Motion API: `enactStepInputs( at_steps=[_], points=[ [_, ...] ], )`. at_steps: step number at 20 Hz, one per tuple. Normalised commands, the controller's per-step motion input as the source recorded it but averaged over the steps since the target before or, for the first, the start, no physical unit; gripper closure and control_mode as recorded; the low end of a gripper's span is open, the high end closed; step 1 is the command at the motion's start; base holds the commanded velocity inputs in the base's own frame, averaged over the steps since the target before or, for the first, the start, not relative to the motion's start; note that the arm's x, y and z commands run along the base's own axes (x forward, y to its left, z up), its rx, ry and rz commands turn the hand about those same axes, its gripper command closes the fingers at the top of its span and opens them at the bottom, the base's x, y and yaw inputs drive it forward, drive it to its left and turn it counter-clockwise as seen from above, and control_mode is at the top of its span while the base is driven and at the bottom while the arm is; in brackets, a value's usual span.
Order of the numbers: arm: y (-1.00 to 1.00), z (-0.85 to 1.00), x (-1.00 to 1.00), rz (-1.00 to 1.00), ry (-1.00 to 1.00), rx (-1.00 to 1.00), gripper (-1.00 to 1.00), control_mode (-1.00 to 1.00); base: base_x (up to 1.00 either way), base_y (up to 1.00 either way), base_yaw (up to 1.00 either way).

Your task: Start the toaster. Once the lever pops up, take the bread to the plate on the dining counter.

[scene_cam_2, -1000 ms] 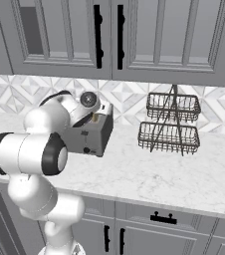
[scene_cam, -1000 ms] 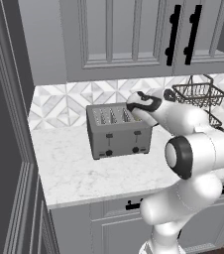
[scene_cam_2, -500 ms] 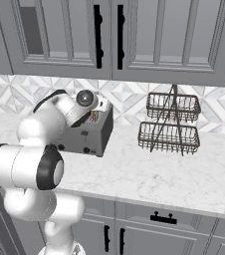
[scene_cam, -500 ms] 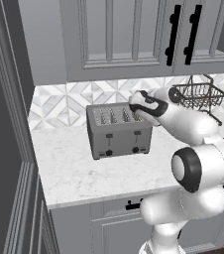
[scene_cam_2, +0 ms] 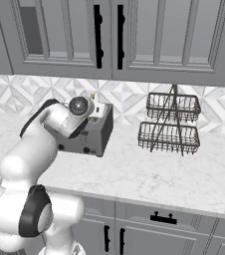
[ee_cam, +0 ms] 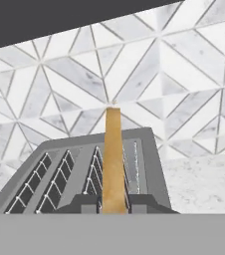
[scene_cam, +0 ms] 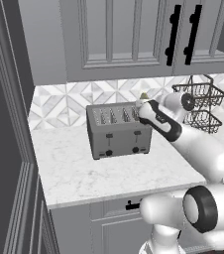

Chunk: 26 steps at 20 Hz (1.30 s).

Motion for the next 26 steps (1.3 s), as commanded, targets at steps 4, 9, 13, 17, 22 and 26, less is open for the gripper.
enactStepInputs(
  at_steps=[4, 9, 13, 17, 22, 26],
  points=[
    [-0.17, 0.41, -1.0, 0.0, 0.18, 0.0, 1.0, -1.0, 0.0, 0.0, 0.0],
    [-0.09, 0.64, -0.92, 0.0, 0.22, 0.0, 1.0, -1.0, 0.0, 0.0, 0.0],
    [-0.15, 0.46, -1.0, 0.0, 0.14, 0.0, 1.0, -1.0, 0.0, 0.0, 0.0],
    [-0.1, 0.52, -1.0, 0.0, 0.05, 0.0, 1.0, -1.0, 0.0, 0.0, 0.0],
    [-0.01, 0.07, -0.2, 0.0, 0.0, 0.0, 1.0, 1.0, -0.8, -0.1, 0.0],
    [0.0, 0.0, 0.0, 0.0, 0.0, 0.0, 1.0, 1.0, -0.93, -0.49, -0.27]
  ],
)
